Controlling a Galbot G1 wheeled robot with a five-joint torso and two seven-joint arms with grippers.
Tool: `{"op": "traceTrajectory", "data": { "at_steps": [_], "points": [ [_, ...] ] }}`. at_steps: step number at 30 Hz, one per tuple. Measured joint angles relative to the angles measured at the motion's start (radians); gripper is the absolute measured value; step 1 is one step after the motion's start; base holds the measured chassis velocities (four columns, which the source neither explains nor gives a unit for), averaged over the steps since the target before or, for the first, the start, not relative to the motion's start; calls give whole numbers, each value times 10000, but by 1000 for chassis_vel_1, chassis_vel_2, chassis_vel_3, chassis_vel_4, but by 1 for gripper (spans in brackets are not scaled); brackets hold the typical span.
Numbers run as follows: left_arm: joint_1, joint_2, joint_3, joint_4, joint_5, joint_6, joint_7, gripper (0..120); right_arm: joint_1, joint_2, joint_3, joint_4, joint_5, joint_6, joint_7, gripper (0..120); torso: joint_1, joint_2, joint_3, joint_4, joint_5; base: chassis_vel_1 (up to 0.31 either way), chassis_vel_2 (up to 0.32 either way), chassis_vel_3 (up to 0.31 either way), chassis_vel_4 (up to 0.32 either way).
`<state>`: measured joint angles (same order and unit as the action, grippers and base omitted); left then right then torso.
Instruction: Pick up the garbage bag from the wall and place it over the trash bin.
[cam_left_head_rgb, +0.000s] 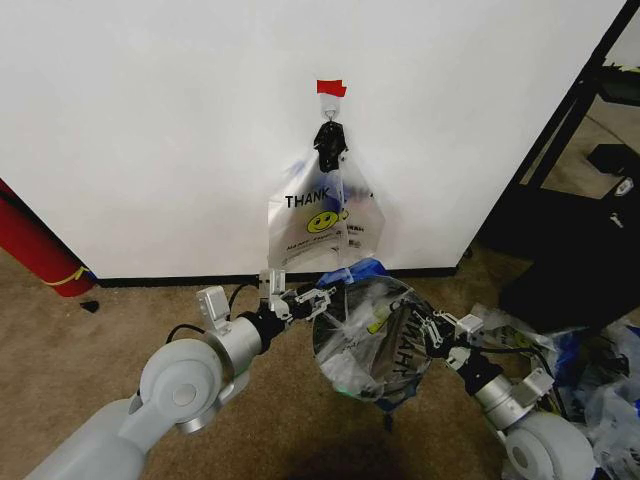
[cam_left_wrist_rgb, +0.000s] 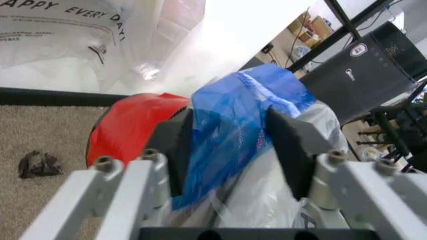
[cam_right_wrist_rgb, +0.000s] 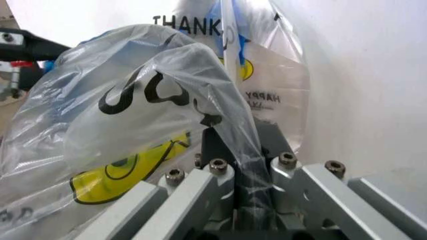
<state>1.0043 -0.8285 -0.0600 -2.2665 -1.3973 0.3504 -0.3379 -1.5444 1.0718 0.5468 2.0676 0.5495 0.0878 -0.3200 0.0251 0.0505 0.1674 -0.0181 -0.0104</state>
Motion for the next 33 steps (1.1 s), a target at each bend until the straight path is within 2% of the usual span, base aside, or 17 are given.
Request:
{"op": "traceTrajectory", "data": {
  "at_steps": [1,7,11,12,18,22,23,27,33],
  "points": [
    [0,0,0,0,0,0,0,41,0,0,0,0,0,0,0,1,0,0,0,0,0,0,0,0,0],
    [-51,-22,68,-75,88,-163,-30,15,86,-12,-47,-95,-8,-17,78,1,0,2,0,0,0,0,0,0,0],
    [-61,-28,69,-69,88,-184,-34,11,87,-8,-58,-99,-13,-18,78,1,0,2,0,0,1,0,0,0,0],
    [-82,-40,70,-16,89,-238,-50,0,87,8,-90,-118,-50,-18,76,1,0,2,0,0,1,0,0,0,0],
    [-245,-72,20,245,99,-276,-104,0,138,16,-243,-238,-142,129,-226,1,0,2,0,1,0,0,0,0,0],
    [-1220,-119,521,1306,99,-193,-80,0,100,-1,-263,-408,-112,587,-1066,1,0,2,0,-1,0,0,0,0,0],
    [-1220,-119,521,1306,99,-193,-80,0,100,-1,-263,-408,-112,587,-1066,1,0,2,0,-1,0,0,0,0,0],
    [-1997,-106,1061,2214,165,-147,85,0,95,-41,-207,-475,13,765,-1420,1,0,2,0,-1,0,0,0,0,0],
    [-2356,-162,1296,2999,398,-122,306,0,214,-170,-310,-493,250,775,-1601,1,0,2,1,3,0,0,0,0,0]
  ]
}}
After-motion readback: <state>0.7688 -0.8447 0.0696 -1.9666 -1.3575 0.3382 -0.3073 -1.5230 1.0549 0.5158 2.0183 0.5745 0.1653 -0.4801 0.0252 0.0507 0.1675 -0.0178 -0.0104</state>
